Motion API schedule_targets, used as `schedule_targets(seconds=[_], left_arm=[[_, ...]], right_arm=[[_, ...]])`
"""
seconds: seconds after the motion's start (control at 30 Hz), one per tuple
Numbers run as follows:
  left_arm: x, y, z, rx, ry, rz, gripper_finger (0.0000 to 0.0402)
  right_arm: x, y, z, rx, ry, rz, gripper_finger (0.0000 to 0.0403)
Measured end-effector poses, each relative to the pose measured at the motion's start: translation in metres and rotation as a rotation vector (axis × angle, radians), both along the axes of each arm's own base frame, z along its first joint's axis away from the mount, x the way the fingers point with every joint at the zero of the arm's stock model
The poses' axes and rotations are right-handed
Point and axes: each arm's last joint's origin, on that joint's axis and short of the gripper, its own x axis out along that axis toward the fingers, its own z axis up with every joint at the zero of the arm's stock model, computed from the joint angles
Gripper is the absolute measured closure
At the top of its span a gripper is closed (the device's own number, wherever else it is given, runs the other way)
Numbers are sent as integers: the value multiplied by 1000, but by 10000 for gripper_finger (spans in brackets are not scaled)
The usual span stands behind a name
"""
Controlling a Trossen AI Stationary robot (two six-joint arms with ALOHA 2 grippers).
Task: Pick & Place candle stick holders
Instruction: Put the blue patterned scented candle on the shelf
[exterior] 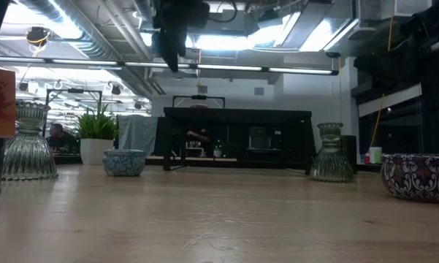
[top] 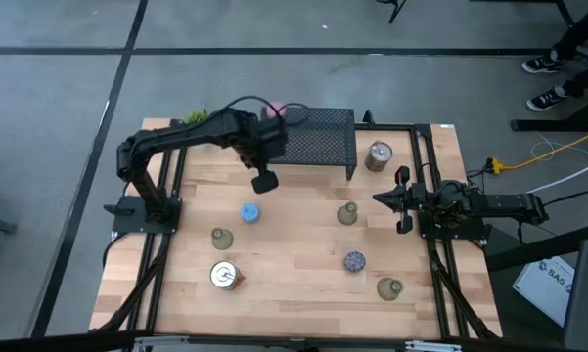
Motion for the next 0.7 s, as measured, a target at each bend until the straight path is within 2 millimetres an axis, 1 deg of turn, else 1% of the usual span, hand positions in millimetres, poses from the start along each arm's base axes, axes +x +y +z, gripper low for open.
schedule_targets(seconds=[0.13,0.27,0.43,0.53,0.7], left_arm=[[-8,-15,-4,37,-4,33,44],[-20,-29,-9,38,-20,62,30],[-34,-54,-17,24,-40,43,13],[-41,-66,-25,31,-16,44,8],[-43,-75,-41,28,25,80,8]], right_arm=[[0,0,0,0,0,0,402],[0,0,0,0,0,0,402],[0,0,0,0,0,0,402],[0,0,0,0,0,0,402],[0,0,0,0,0,1,402]])
